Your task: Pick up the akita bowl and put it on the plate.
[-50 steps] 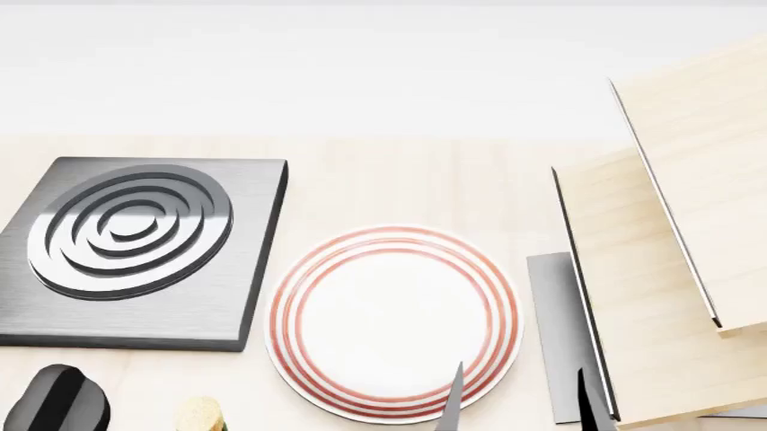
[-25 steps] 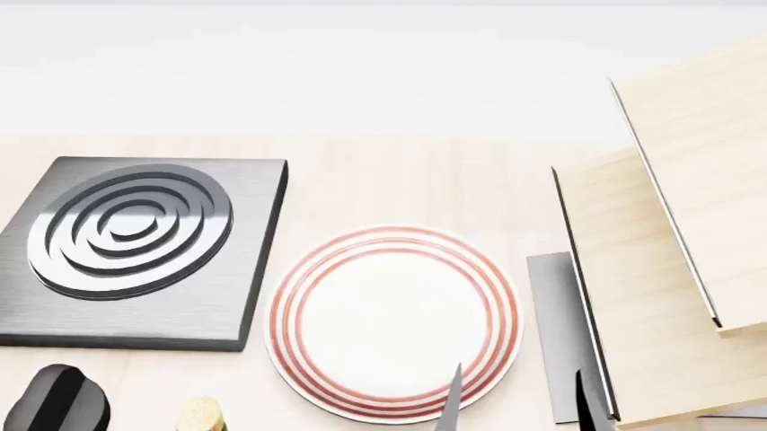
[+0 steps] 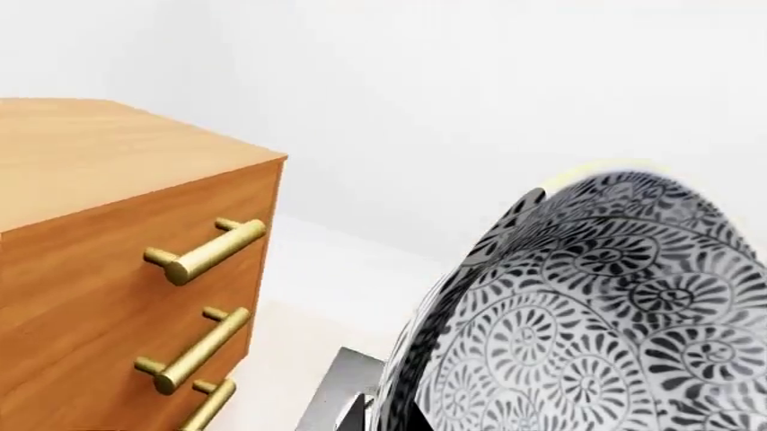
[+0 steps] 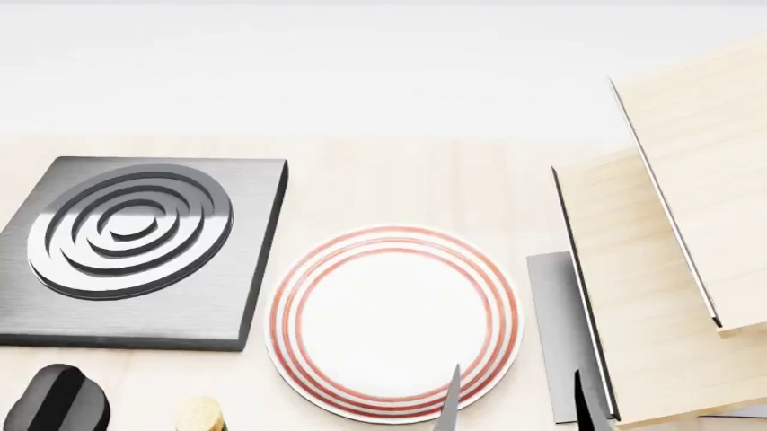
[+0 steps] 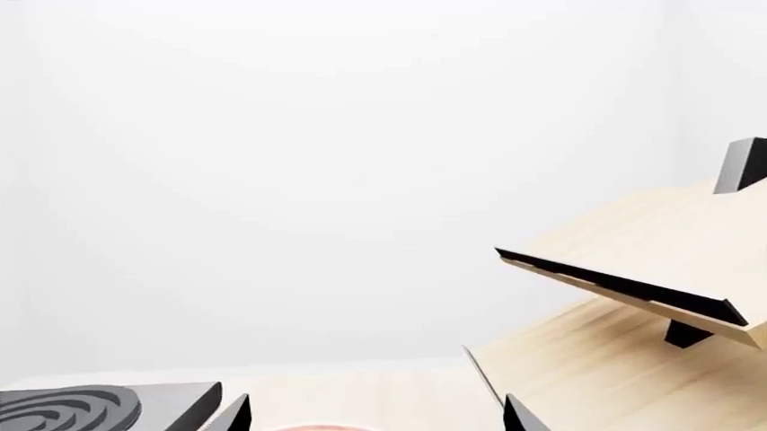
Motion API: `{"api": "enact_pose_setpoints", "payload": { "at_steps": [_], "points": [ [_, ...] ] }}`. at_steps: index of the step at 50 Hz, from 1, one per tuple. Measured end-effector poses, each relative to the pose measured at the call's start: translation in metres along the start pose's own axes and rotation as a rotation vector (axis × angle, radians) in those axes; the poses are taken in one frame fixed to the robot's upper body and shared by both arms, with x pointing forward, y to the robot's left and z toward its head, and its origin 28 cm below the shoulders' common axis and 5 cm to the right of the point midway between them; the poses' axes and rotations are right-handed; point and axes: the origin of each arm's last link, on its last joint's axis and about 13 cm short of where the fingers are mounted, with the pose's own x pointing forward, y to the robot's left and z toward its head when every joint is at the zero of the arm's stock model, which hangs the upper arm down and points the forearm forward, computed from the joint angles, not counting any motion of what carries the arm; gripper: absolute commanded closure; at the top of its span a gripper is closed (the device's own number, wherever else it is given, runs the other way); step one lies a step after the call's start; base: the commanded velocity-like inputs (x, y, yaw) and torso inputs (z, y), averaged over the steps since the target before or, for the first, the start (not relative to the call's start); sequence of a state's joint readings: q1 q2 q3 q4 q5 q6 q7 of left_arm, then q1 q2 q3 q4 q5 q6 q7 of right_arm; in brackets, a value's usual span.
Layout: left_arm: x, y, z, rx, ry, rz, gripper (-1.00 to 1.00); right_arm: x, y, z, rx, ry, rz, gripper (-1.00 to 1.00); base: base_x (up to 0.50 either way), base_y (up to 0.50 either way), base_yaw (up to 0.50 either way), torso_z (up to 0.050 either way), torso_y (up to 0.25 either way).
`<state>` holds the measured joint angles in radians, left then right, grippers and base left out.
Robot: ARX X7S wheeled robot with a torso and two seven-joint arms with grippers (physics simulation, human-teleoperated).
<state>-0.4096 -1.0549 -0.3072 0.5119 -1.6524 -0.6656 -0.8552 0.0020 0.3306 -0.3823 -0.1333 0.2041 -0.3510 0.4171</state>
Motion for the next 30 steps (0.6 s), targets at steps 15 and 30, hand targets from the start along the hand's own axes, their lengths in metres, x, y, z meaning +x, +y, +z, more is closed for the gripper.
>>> {"api": "enact_pose_setpoints", "payload": {
  "at_steps": [15,30],
  "points": [
    [0.044,-0.031,0.007,-0.109,0.089,-0.039,1.0,-0.001,-0.001,-0.001,0.004,0.001,0.003,-1.0,0.0,0.0,0.0,0.0,0.0],
    [0.072,-0.052,0.009,-0.193,0.16,-0.065,1.0,-0.002,-0.001,0.0,0.01,-0.003,0.009,-1.0,0.0,0.0,0.0,0.0,0.001]
  ]
}}
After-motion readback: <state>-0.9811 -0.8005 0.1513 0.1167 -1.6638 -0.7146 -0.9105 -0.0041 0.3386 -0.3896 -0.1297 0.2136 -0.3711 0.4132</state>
